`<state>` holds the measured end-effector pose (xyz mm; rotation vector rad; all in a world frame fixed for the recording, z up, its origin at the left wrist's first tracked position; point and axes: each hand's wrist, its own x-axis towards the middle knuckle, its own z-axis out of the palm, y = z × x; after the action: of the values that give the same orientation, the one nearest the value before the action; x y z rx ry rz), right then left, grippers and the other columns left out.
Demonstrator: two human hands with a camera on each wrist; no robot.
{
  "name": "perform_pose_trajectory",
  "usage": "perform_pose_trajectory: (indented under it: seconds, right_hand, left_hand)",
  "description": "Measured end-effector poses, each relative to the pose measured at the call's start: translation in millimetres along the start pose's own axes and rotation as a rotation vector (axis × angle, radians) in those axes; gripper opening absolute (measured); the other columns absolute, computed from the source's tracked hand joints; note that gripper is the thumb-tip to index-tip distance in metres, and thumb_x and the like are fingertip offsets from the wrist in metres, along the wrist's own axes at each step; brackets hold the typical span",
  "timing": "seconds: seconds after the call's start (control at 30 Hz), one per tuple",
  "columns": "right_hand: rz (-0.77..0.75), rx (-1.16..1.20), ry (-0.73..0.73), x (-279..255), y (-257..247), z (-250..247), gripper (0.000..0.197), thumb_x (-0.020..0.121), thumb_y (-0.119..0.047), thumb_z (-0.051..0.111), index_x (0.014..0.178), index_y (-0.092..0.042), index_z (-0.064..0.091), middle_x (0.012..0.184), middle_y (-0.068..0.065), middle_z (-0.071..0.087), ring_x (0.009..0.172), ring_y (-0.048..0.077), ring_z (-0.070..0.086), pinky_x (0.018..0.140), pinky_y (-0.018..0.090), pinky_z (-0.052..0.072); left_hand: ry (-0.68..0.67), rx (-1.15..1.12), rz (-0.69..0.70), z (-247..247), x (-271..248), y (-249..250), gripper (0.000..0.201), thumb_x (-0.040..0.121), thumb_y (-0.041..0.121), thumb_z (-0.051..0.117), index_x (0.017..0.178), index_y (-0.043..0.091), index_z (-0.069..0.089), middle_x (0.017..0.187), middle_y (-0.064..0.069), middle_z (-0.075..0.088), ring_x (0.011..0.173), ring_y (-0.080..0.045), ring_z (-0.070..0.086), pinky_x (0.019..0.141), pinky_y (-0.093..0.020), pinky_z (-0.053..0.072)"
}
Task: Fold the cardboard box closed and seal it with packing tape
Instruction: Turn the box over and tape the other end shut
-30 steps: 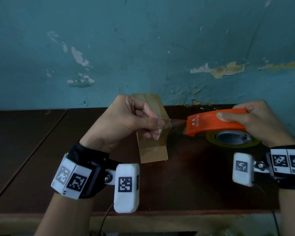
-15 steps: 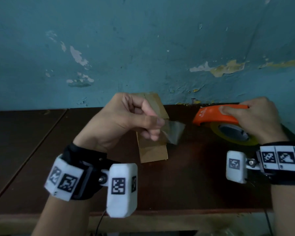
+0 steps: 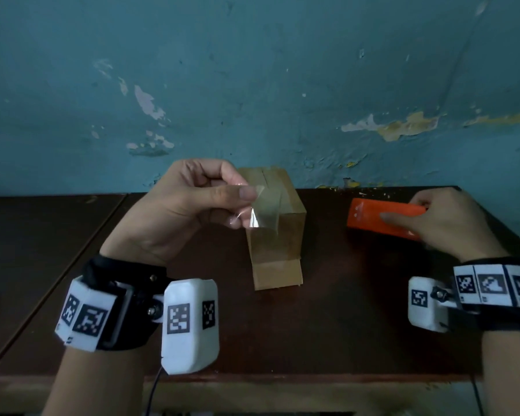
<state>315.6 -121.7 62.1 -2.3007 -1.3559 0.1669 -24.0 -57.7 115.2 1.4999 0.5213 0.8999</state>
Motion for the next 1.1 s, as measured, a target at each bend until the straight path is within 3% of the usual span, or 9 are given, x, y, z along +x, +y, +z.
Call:
perform_pose_trajectory:
  seconds: [0.17, 0.3, 0.43, 0.53, 0.63, 0.77, 0.87, 1.0, 1.1]
  right_hand:
    - [0.066, -0.183, -0.239, 2, -12, 9, 0.040, 0.074, -0.053, 0.085, 0.080, -0.016, 0.069, 0.085, 0.002, 0.066, 0.082, 0.018, 0.059, 0.072, 0.037, 0.047]
    - [0.064, -0.275, -0.271, 1, -18, 11, 0.042, 0.078, -0.057, 0.079, 0.079, -0.016, 0.069, 0.084, 0.002, 0.068, 0.080, 0.017, 0.060, 0.064, 0.033, 0.042]
    - [-0.012, -0.145, -0.027, -5, -21, 0, 0.048, 0.086, -0.067, 0.064, 0.082, -0.019, 0.068, 0.081, 0.002, 0.067, 0.075, 0.016, 0.061, 0.063, 0.031, 0.043]
    - [-0.238, 0.411, 0.155, -8, -26, 0, 0.034, 0.094, -0.048, 0.066, 0.081, -0.017, 0.070, 0.076, 0.002, 0.071, 0.077, 0.018, 0.068, 0.073, 0.036, 0.052]
    - [-0.404, 0.809, -0.008, -10, -42, 13, 0.030, 0.098, -0.035, 0.061, 0.088, -0.009, 0.071, 0.080, 0.006, 0.074, 0.081, 0.019, 0.071, 0.081, 0.036, 0.057]
    - [-0.566, 1.044, -0.292, -17, -68, 33, 0.036, 0.098, -0.030, 0.047, 0.100, -0.001, 0.069, 0.096, 0.012, 0.076, 0.092, 0.024, 0.070, 0.084, 0.034, 0.056]
    - [-0.687, 1.198, -0.464, -25, -85, 39, 0.035, 0.101, -0.024, 0.041, 0.105, -0.007, 0.070, 0.103, 0.008, 0.076, 0.099, 0.024, 0.069, 0.088, 0.036, 0.057]
    - [-0.783, 1.234, -0.641, -30, -102, 41, 0.035, 0.095, -0.039, 0.059, 0.108, -0.009, 0.069, 0.101, 0.007, 0.073, 0.097, 0.023, 0.068, 0.089, 0.034, 0.054]
    - [-0.756, 1.189, -0.676, -27, -102, 39, 0.031, 0.090, -0.031, 0.059, 0.099, -0.003, 0.067, 0.084, 0.010, 0.069, 0.080, 0.026, 0.065, 0.080, 0.034, 0.050]
  left_hand:
    - [-0.062, -0.034, 0.028, 0, 1, -3, 0.008, 0.069, 0.017, 0.076, 0.065, 0.015, 0.070, 0.058, -0.009, 0.066, 0.050, -0.014, 0.065, 0.051, -0.017, 0.051]
    - [-0.122, -0.114, 0.051, -2, 1, -3, 0.014, 0.071, 0.021, 0.082, 0.071, 0.014, 0.070, 0.061, -0.008, 0.067, 0.054, -0.015, 0.069, 0.054, -0.019, 0.054]
    - [-0.148, -0.127, 0.056, 1, 0, 0, 0.014, 0.071, 0.021, 0.082, 0.072, 0.015, 0.070, 0.060, -0.006, 0.067, 0.054, -0.016, 0.070, 0.054, -0.020, 0.054]
    - [-0.144, -0.119, 0.048, 4, 1, -1, 0.007, 0.072, 0.016, 0.076, 0.070, 0.014, 0.070, 0.059, -0.006, 0.067, 0.053, -0.016, 0.070, 0.054, -0.021, 0.054]
    - [-0.139, -0.121, 0.036, 5, 3, -5, 0.007, 0.073, 0.015, 0.076, 0.071, 0.013, 0.069, 0.059, -0.008, 0.067, 0.053, -0.016, 0.070, 0.054, -0.021, 0.054]
    - [-0.150, -0.134, 0.034, 5, 6, -10, 0.011, 0.073, 0.017, 0.079, 0.073, 0.013, 0.069, 0.060, -0.009, 0.068, 0.053, -0.016, 0.070, 0.053, -0.020, 0.054]
    - [-0.163, -0.155, 0.034, 5, 7, -11, 0.012, 0.073, 0.017, 0.080, 0.074, 0.012, 0.069, 0.060, -0.008, 0.068, 0.053, -0.017, 0.070, 0.053, -0.020, 0.054]
    - [-0.172, -0.151, 0.047, 4, 8, -12, 0.011, 0.074, 0.018, 0.079, 0.075, 0.012, 0.069, 0.060, -0.008, 0.068, 0.053, -0.016, 0.069, 0.053, -0.019, 0.053]
    - [-0.147, -0.136, 0.053, -3, 6, -9, 0.014, 0.075, 0.020, 0.080, 0.075, 0.012, 0.069, 0.060, -0.010, 0.068, 0.052, -0.015, 0.066, 0.054, -0.019, 0.053]
